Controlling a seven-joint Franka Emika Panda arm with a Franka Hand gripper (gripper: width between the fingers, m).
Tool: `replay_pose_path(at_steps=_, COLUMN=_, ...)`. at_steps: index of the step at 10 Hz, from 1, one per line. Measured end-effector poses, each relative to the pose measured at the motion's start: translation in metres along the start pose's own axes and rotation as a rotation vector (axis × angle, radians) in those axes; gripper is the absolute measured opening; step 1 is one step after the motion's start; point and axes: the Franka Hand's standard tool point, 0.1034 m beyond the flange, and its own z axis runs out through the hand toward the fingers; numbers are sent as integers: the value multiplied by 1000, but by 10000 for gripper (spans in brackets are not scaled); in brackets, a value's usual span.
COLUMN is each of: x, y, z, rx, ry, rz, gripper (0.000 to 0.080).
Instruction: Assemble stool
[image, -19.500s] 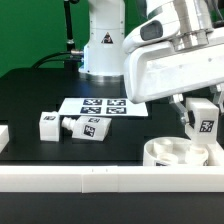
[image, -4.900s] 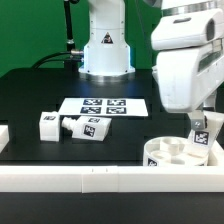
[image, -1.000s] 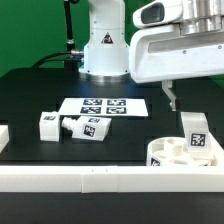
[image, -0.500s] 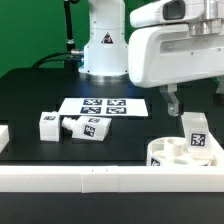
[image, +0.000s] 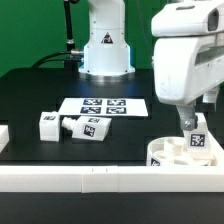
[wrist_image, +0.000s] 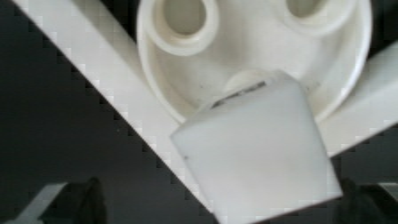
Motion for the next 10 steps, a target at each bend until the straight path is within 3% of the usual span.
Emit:
replay_pose_path(at_steps=4, x=-5, y=0, z=2, rx=-22, ry=-55, rz=-339, gripper=648)
replay_pose_path(at_steps=10, x=-7, y=-7, z=8, rx=-23, ry=-76, rz=-393, gripper=648)
